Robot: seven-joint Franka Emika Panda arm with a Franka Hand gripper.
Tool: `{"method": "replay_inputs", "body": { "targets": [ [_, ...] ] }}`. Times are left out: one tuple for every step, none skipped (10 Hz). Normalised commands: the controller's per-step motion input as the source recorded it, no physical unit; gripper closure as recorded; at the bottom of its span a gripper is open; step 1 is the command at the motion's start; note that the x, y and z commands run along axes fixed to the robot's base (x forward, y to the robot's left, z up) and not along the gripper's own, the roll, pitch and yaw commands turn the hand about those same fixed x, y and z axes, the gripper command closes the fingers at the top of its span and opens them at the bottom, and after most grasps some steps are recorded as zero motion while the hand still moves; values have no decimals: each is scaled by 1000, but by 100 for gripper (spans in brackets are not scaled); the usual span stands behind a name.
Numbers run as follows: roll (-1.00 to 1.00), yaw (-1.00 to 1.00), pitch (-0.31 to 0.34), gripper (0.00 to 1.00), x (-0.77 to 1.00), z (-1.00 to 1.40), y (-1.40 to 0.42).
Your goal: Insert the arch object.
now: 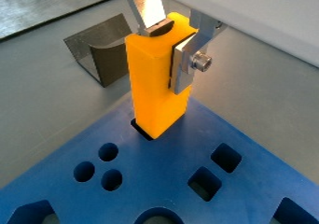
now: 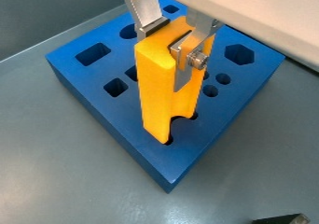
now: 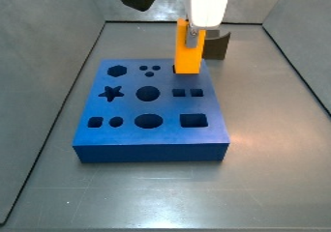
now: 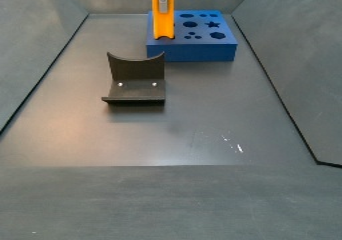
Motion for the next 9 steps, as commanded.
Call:
{"method": "replay_inputs", "body": {
  "targets": [
    [0,-146,0,100,-154,-300,49],
    [-40,-66,0,100,-134,-311,91],
    [-61,-86,0,100,0,-320,80],
    [-59,-109,0,100,0,-380,46],
    [-61,-74,-16,100,20,-443,34],
    [-46,-89,-19,100,26,-420,17],
    [-34,-109,0,100,49,-363,3],
    [-23,-111,0,100,66,-317,0],
    [-9,-111,0,100,66,-269,0]
  ]
}}
